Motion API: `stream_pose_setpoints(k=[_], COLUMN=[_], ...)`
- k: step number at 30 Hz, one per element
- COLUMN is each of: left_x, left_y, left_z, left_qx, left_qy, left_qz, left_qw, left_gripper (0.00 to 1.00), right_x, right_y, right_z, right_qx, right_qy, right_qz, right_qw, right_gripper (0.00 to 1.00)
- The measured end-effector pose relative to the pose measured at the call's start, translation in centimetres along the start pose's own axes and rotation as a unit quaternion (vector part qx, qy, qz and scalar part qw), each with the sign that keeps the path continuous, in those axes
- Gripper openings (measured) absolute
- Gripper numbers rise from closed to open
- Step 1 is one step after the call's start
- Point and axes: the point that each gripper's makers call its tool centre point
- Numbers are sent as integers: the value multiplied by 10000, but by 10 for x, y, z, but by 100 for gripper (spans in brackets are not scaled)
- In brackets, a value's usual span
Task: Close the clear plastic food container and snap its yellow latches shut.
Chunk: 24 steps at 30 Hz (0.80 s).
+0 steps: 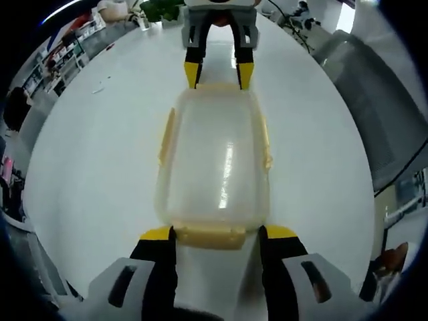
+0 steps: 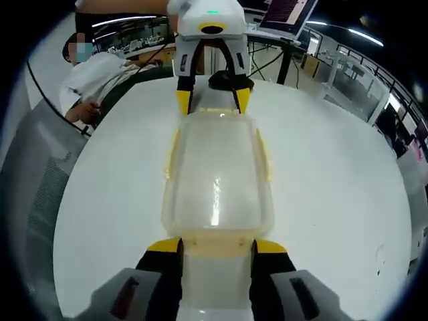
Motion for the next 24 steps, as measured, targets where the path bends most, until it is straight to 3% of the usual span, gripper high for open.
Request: stream_pose_setpoints(k=[3,7,24], left_x=[-3,-4,-4], left_y=[0,1,0], left_z=[-2,1,4], left_qx=[93,56,-23], left_qy=[46,50,3], left_qz=[-22,-161,-273], left_qw=[9999,9998,9996], left_gripper=[38,38,39], right_x=[0,0,0], right_y=[0,1,0], right_z=[-2,-2,-1], right_qx=[-64,-30,-90], right_qy=[32,22,97], right_qz=[-36,-67,-326], right_qw=[10000,10000,9994], right_gripper=[37,37,36])
Point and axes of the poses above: the point that each gripper's makers call its tool centre point, and the gripper's own axes: x roughly forward along the fingers, z roughly to its right, y roughly out of its top, and after that the axes turned 4 degrees about -z, right-handed
